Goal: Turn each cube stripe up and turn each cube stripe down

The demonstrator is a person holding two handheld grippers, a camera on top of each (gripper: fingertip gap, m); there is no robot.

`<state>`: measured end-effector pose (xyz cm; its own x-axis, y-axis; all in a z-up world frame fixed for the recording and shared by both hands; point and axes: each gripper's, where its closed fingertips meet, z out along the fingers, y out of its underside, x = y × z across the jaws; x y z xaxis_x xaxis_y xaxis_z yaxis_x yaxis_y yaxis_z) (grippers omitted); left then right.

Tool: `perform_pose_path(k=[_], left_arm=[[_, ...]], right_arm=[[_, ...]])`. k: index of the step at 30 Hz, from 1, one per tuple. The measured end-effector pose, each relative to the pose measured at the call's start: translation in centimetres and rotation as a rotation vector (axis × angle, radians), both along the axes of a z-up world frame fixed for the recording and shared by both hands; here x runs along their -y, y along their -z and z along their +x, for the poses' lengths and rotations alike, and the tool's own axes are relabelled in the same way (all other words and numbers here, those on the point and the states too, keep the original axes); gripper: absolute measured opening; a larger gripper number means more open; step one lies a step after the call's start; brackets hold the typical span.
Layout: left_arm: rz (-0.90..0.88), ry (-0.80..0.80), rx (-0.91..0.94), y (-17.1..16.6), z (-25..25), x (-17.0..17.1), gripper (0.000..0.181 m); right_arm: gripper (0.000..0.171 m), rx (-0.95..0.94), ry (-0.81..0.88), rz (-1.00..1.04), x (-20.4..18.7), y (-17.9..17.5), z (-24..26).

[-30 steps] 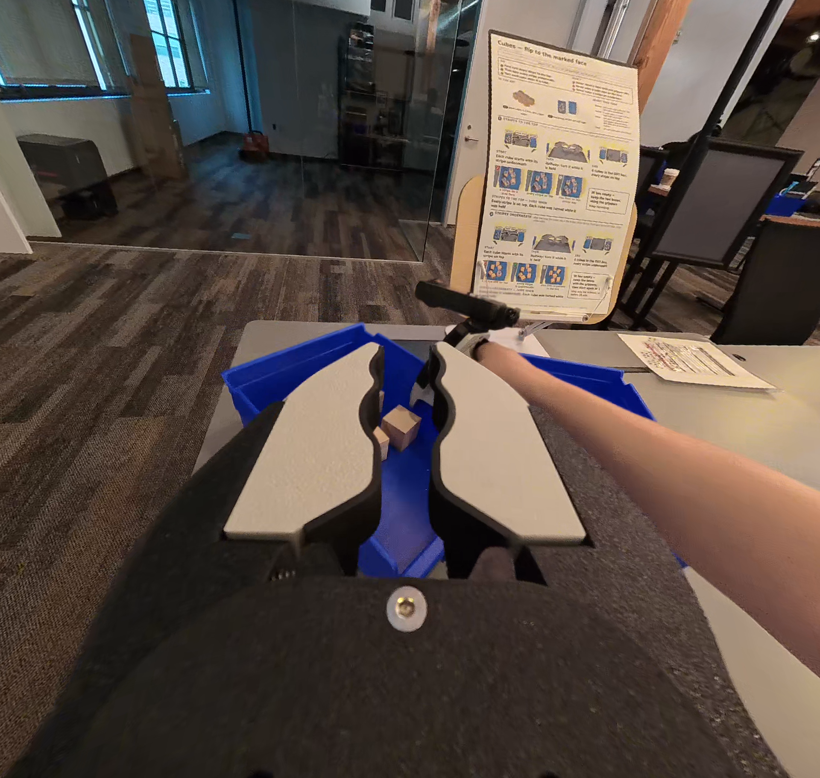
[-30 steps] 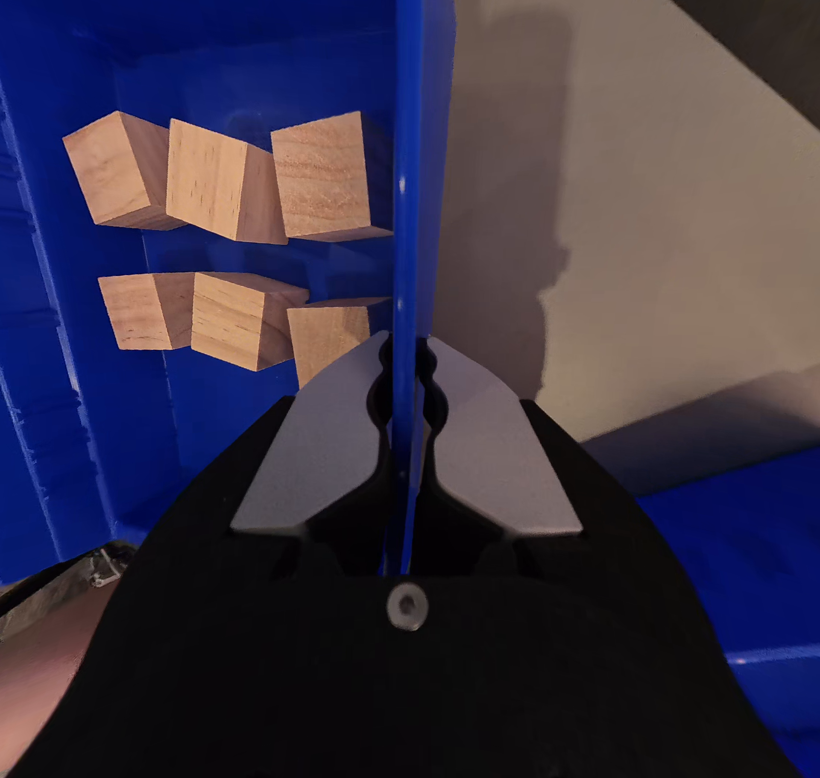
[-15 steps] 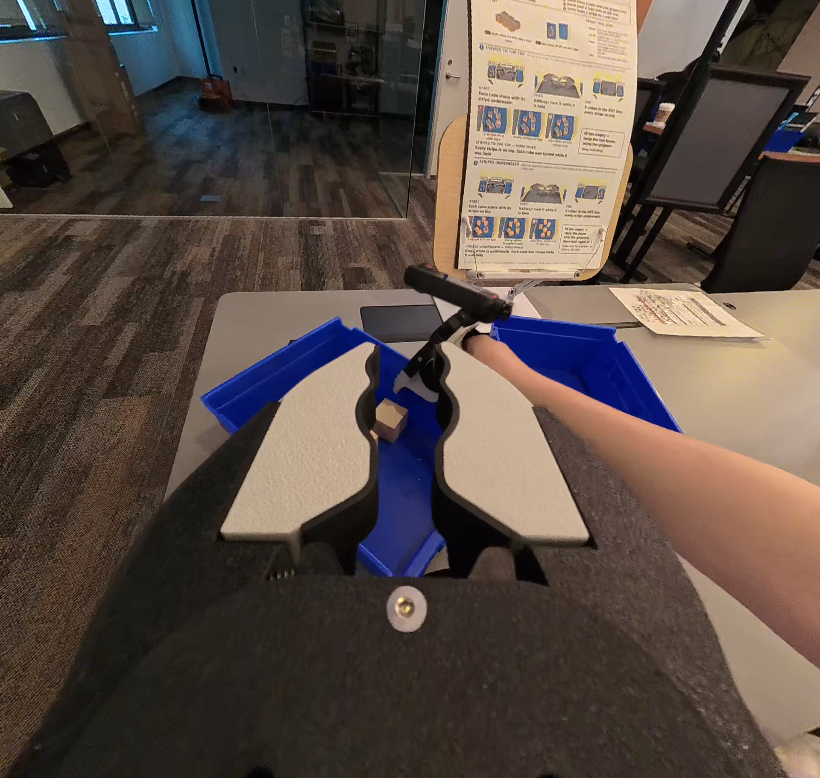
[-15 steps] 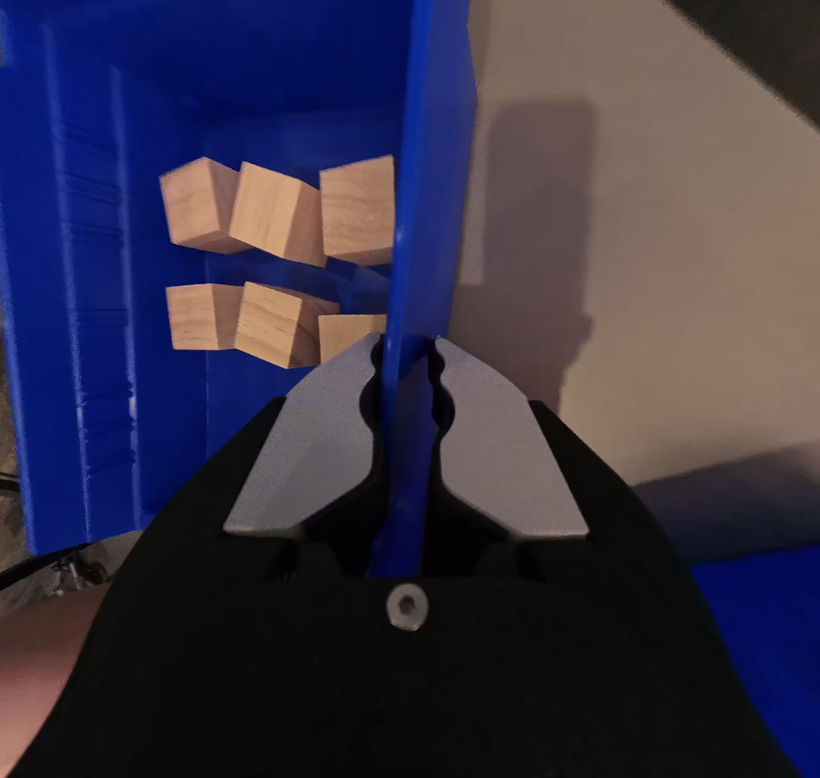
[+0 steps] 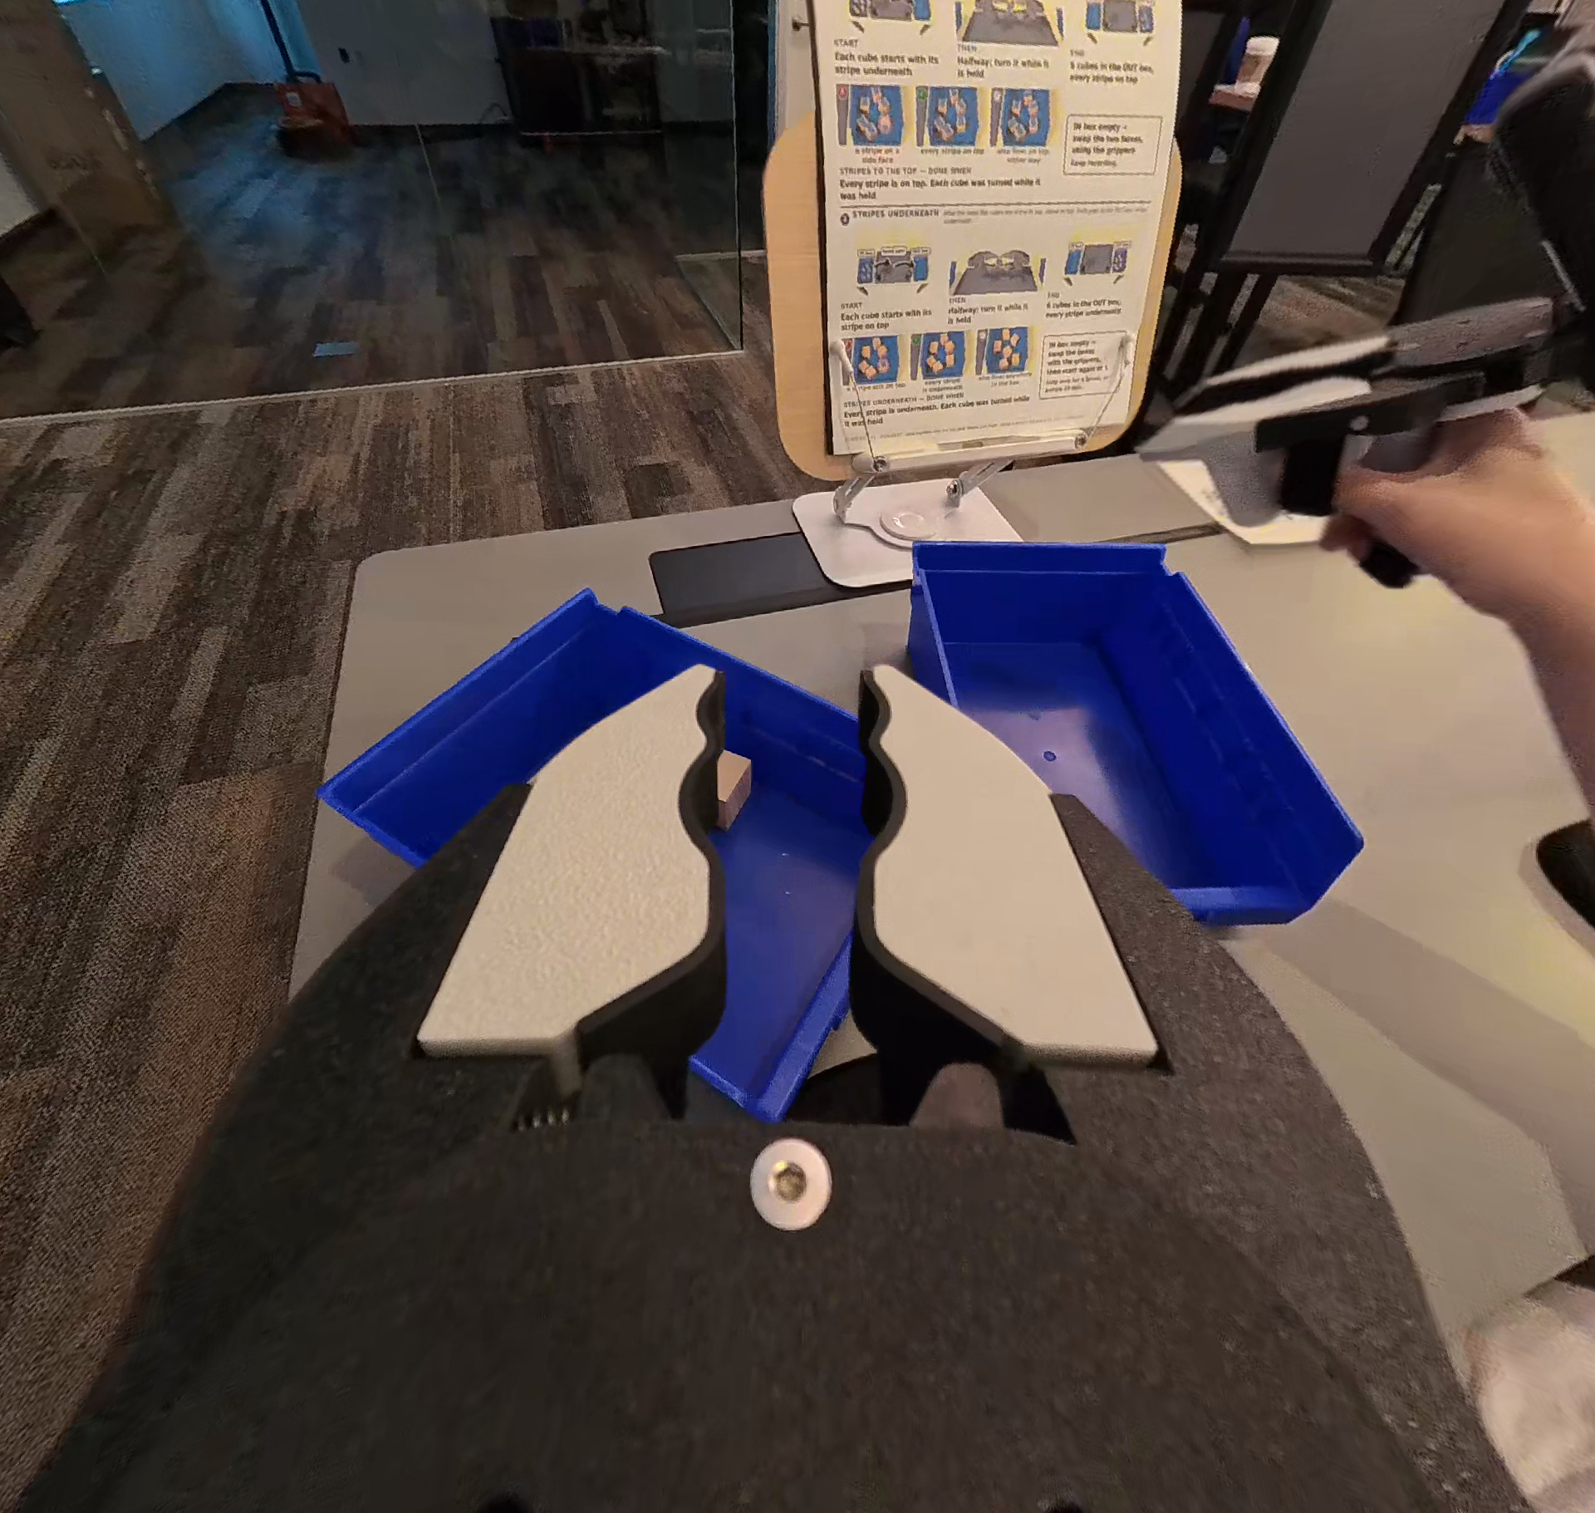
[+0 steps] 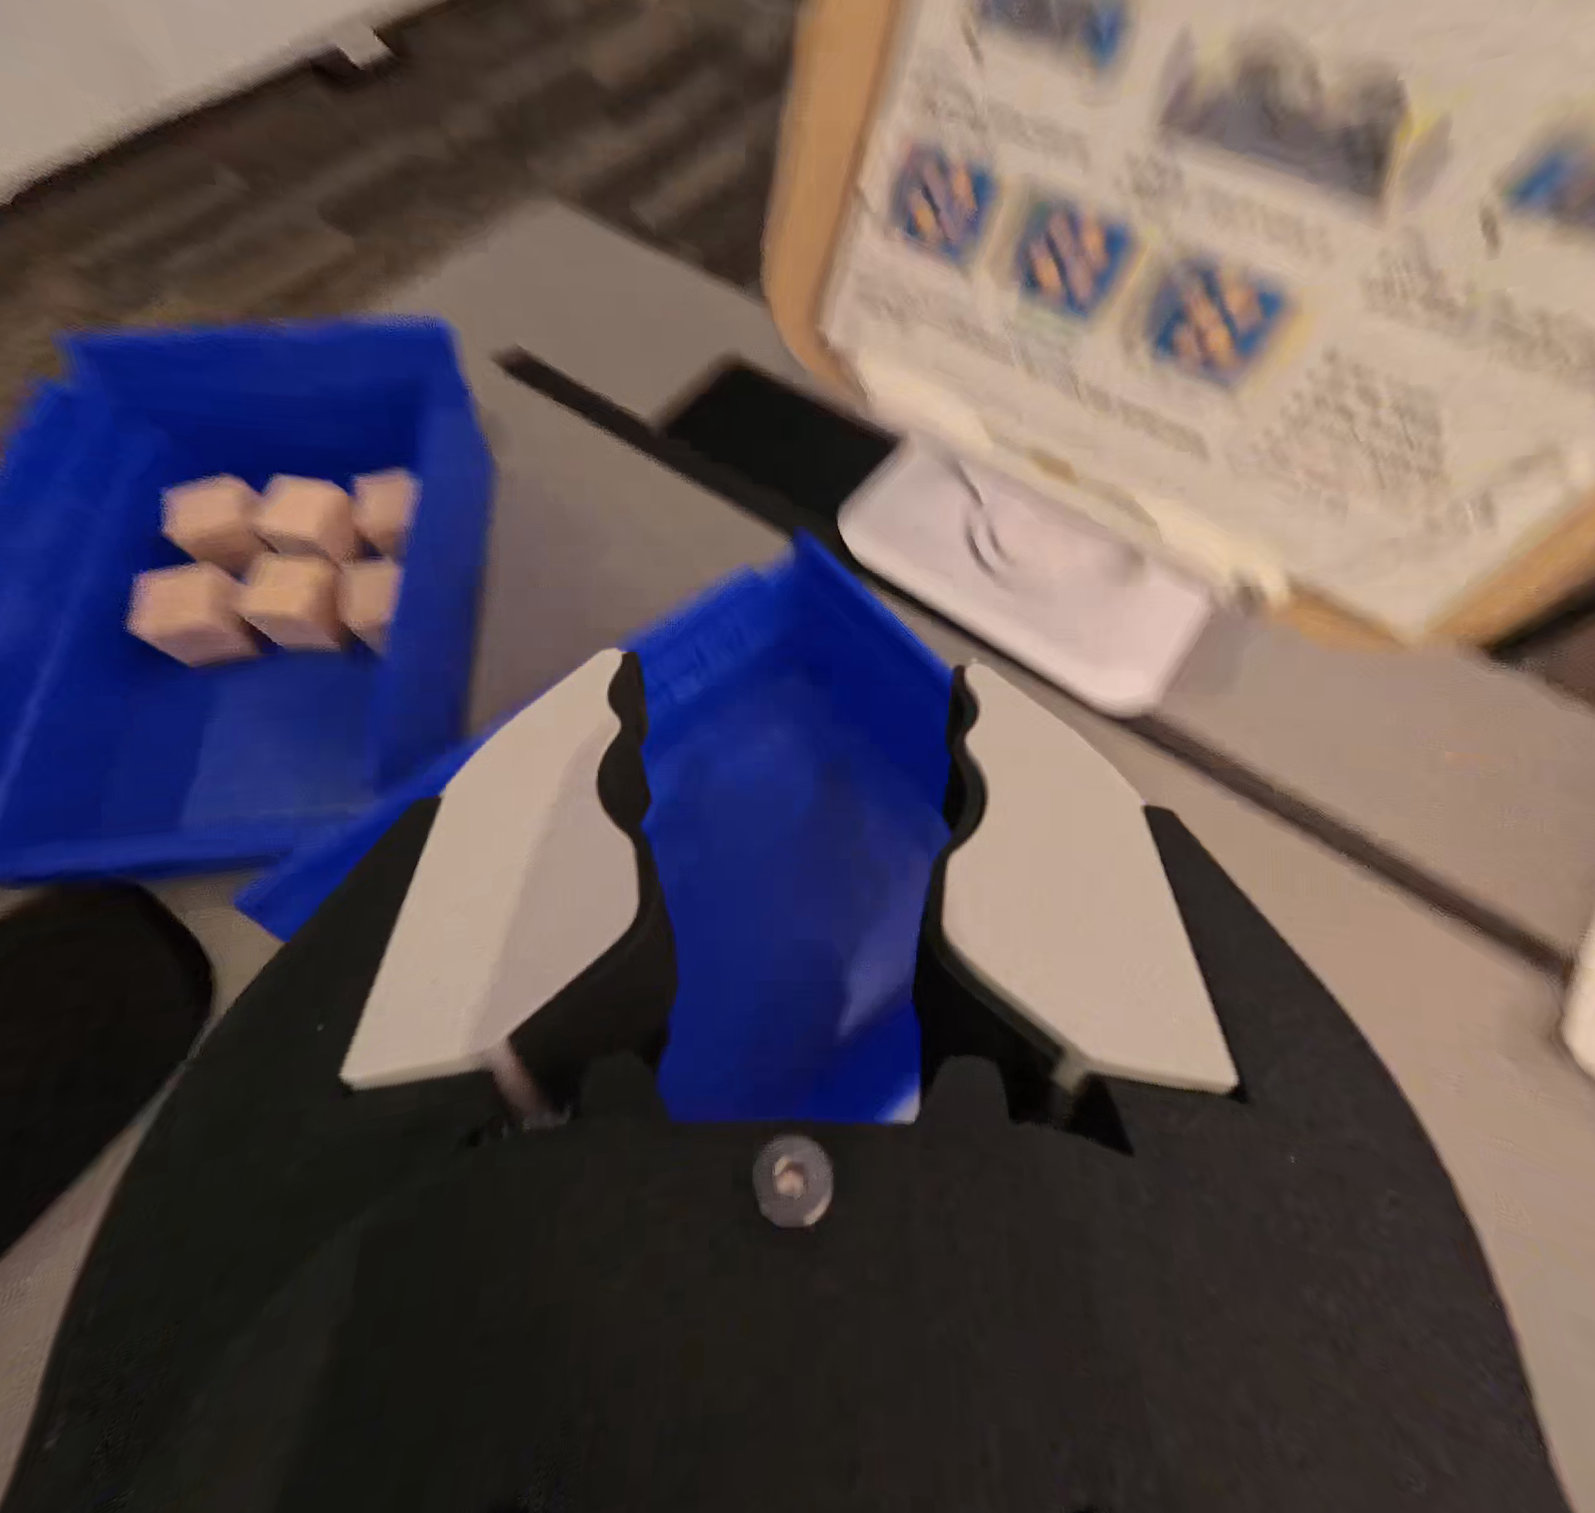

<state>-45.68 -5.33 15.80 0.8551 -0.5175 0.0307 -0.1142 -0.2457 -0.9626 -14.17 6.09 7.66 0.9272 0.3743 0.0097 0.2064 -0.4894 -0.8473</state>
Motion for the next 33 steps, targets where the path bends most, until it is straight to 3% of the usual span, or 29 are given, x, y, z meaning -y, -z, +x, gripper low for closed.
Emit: perform_pose_path(k=[4, 7, 12, 16, 21, 25, 33], left_arm=[[0.003, 0.006, -0.035, 0.1, 0.7, 0.2, 0.030], [0.006, 0.017, -0.053, 0.1, 1.5, 0.3, 0.031], [-0.013, 0.041, -0.103, 0.7, 2.5, 0.4, 0.032], [-0.008, 0.065, -0.120, 0.7, 3.2, 0.7, 0.032], [-0.007, 0.097, -0.132, 0.9, 3.7, 0.9, 0.032], [-0.005, 0.092, -0.129, 0.8, 3.7, 0.7, 0.033], [-0.018, 0.081, -0.123, 1.0, 3.2, 0.2, 0.032]], right_arm=[[0.068, 0.103, 0.213, -0.277, 3.2, 7.7, 6.7], [0.065, 0.042, 0.215, -0.439, 4.6, 12.3, 6.2], [0.059, 0.246, 0.259, -0.654, 5.8, 17.2, 6.9], [0.039, 0.306, 0.246, -0.702, 5.0, 17.6, 8.4], [0.009, 0.195, 0.198, -0.715, 4.7, 17.5, 12.1], [0.005, 0.061, 0.118, -0.776, 6.2, 17.5, 14.8], [0.005, 0.075, 0.158, -0.789, 9.7, 17.6, 25.3]])
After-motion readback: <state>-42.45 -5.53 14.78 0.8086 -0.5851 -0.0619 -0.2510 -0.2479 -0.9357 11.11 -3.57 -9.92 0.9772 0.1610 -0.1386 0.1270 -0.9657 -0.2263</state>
